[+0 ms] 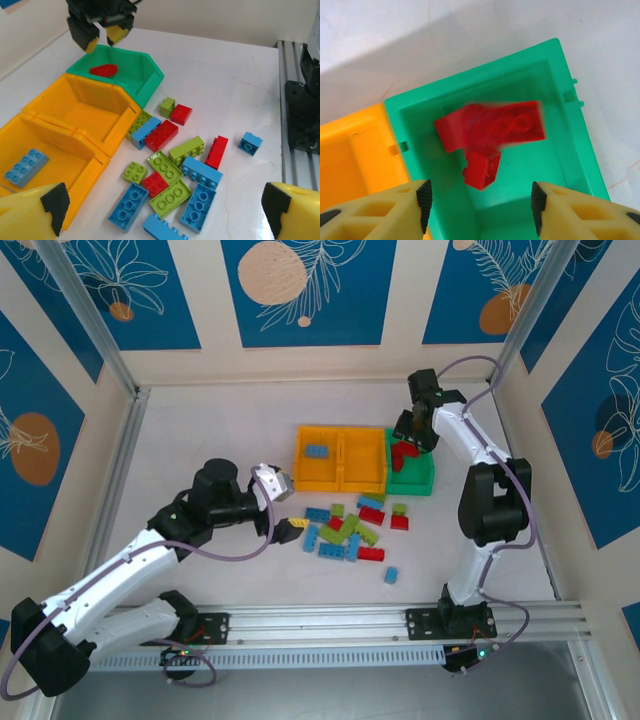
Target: Sort the legos into containers by color
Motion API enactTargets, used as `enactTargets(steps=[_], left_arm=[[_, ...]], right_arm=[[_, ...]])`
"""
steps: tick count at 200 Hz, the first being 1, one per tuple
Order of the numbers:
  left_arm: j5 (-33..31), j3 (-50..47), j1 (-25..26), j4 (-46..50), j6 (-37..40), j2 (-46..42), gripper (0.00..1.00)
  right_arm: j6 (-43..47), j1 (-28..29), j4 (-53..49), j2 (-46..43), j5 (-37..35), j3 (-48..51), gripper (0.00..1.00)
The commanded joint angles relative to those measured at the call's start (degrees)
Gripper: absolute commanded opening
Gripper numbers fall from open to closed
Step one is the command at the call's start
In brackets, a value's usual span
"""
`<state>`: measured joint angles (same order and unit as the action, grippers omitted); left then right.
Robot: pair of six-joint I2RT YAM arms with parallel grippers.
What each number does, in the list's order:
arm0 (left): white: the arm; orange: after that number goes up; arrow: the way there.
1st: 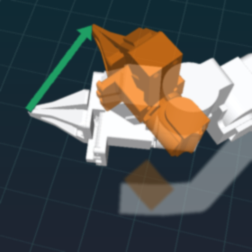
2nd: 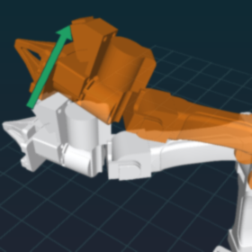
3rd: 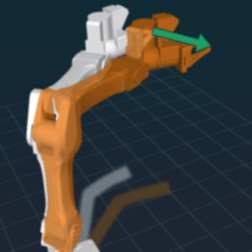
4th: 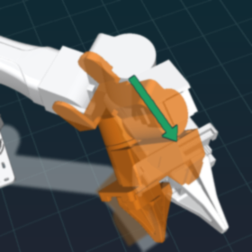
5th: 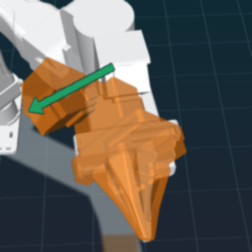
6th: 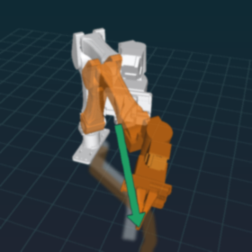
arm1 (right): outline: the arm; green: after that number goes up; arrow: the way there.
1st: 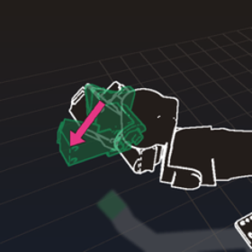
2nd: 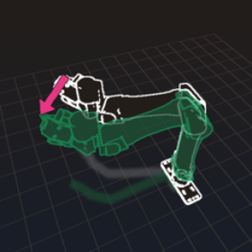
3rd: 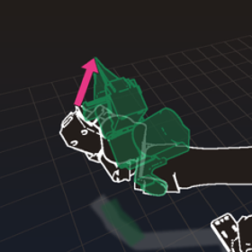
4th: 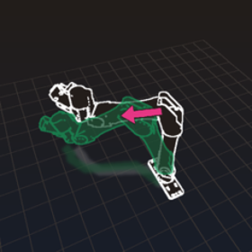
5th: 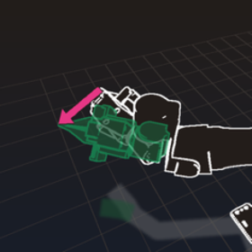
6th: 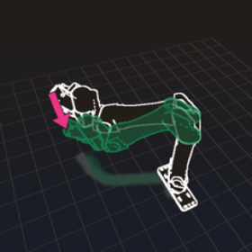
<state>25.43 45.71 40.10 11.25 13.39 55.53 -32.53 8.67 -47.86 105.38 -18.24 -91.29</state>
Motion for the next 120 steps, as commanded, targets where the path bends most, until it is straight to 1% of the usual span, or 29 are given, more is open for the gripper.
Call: enactTargets(steps=[1, 22, 52, 68, 79, 91, 105, 120], left_arm=[[2.7, 1.3, 1.2, 1.3, 0.6, 0.6, 1.00], [3.3, 2.3, 1.9, 2.4, 3.9, 1.6, 1.00], [3.5, 2.8, 2.2, 2.8, 9.9, 2.1, 1.00], [3.7, 2.9, 2.2, 2.6, 12.0, 2.3, 1.00], [3.9, 3.0, 2.2, 2.5, 12.7, 2.7, 1.00], [4.2, 3.6, 2.2, 2.8, 13.0, 3.5, 1.00], [4.6, 4.6, 2.3, 3.6, 13.0, 4.5, 1.00], [4.5, 5.5, 2.3, 4.6, 12.4, 5.5, 1.00]], right_arm=[[-1.3, 0.7, -4.2, -9.1, 1.8, 1.5, 0.58], [-3.0, 3.8, -4.4, -18.4, 3.4, 10.1, 0.58], [-5.3, 13.1, -6.9, -28.9, 2.4, 22.9, 0.58], [-5.8, 18.0, -6.4, -32.3, 5.6, 29.6, 0.58], [-5.9, 21.1, -5.8, -32.7, 7.2, 32.5, 0.58], [-6.4, 23.7, -6.3, -31.0, 7.6, 33.8, 0.60], [-5.6, 25.4, -6.5, -27.1, 10.4, 33.7, 0.60], [-3.7, 27.5, -7.4, -21.9, 10.7, 31.9, 0.63]])
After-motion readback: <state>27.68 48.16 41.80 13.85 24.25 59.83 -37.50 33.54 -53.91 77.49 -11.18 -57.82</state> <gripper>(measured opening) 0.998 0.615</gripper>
